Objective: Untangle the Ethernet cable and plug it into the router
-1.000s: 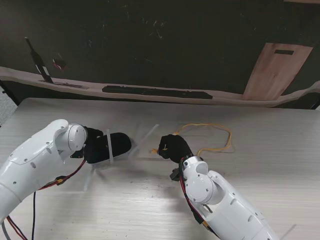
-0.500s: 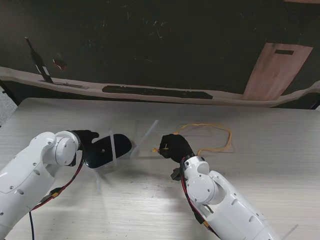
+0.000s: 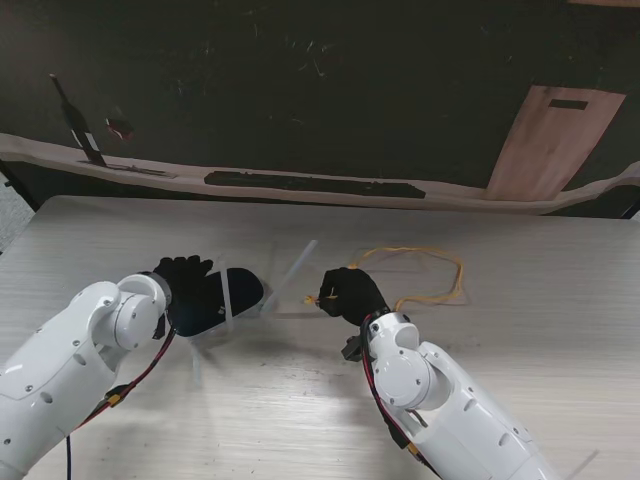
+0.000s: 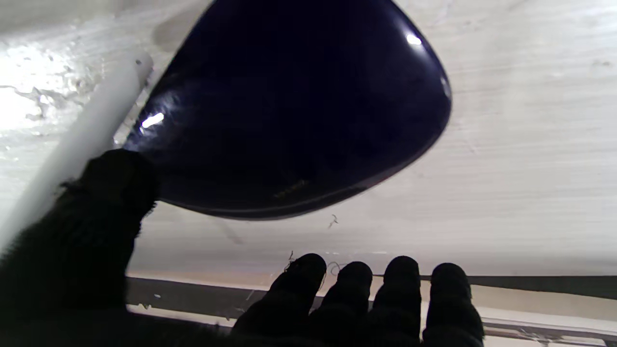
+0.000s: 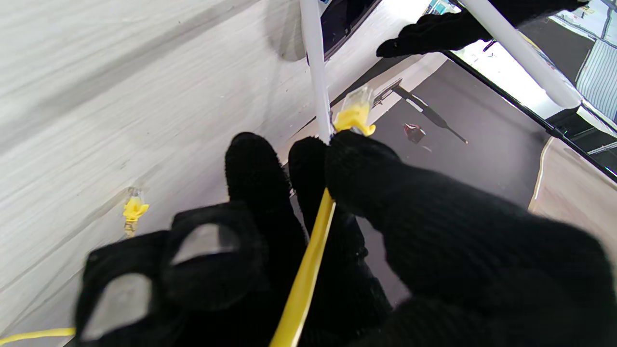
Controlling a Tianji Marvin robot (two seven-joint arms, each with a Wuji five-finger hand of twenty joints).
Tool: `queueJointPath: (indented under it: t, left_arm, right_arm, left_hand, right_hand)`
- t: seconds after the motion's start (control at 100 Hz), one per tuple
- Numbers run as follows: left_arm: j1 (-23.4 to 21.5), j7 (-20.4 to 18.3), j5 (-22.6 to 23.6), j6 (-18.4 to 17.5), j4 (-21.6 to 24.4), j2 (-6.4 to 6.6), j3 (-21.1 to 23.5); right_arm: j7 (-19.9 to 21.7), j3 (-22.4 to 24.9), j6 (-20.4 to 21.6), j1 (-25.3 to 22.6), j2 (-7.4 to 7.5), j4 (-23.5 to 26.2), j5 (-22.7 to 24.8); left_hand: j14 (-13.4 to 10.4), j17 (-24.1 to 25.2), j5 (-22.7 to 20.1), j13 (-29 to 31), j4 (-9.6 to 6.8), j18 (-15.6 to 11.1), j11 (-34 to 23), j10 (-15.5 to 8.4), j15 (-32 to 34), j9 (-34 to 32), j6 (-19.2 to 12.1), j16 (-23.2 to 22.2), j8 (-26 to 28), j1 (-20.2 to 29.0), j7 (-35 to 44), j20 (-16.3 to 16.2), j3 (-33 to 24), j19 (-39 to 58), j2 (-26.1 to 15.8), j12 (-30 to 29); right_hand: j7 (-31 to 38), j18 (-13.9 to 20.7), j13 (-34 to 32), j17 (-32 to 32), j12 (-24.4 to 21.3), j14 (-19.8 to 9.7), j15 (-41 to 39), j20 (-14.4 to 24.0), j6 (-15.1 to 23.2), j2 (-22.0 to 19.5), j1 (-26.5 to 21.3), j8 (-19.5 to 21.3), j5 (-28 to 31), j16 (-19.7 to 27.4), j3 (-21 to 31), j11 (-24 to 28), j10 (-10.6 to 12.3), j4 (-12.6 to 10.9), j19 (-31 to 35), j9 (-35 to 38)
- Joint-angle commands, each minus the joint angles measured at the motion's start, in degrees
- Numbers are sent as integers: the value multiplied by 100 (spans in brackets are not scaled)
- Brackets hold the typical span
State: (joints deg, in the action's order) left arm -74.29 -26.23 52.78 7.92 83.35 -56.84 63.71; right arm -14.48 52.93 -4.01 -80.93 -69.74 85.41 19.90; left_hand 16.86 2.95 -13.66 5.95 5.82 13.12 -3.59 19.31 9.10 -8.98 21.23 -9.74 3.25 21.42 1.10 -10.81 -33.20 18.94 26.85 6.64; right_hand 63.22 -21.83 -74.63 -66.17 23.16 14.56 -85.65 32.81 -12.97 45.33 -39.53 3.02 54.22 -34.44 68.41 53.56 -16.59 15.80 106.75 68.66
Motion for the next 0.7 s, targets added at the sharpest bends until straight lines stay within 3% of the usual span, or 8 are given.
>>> queueJointPath:
  t: [0.0,0.16,0.33,0.57,0.69]
  left_arm:
    - [-22,-190,30,14,-53,-63,-69]
    - [33,83,247,150,-259,-84,-294]
    - [111,364,190,207,-525,-112,-455]
    - [371,203,-199,289,-900,-90,-849]
    - [353,284,-250,362,-956,-103,-875]
  right_arm:
    - [81,5,12,-52,-4,54,-6]
    - [98,7,17,-55,-1,65,-23]
    - [110,5,7,-53,0,67,-27]
    - [107,-3,-2,-44,-3,62,-31]
    - [110,2,-11,-47,0,66,-23]
  left_hand:
    - [103,12,253,-274,208,-155,204,183,-200,247,164,89,-103,-407,-165,174,-278,-263,262,-167]
    - [105,14,364,-294,234,-162,303,211,-212,314,202,74,-138,-441,-209,197,-387,-325,316,-225]
    - [88,13,442,-305,255,-143,381,188,-245,340,202,62,-169,-475,-230,218,-539,-382,388,-283]
    - [14,-10,315,-242,298,-184,209,84,-168,216,147,2,-158,-576,-177,230,-673,-421,418,-197]
    - [20,-11,246,-232,284,-205,112,69,-74,203,121,-23,-120,-446,-158,196,-448,-381,127,-123]
  right_hand:
    - [174,995,20,-185,3,45,-349,29,-7,-160,-226,52,105,-96,96,406,-679,20,1236,617]
    - [183,994,21,-185,4,48,-354,34,-22,-169,-230,43,100,-100,96,412,-685,19,1244,618]
    - [198,996,22,-185,4,50,-358,38,-29,-179,-237,37,91,-103,90,418,-688,18,1247,618]
    - [209,995,22,-185,5,48,-358,39,-30,-186,-233,31,90,-104,89,422,-690,15,1247,611]
    - [212,996,22,-186,8,49,-358,40,-25,-184,-234,29,88,-105,88,430,-690,15,1247,608]
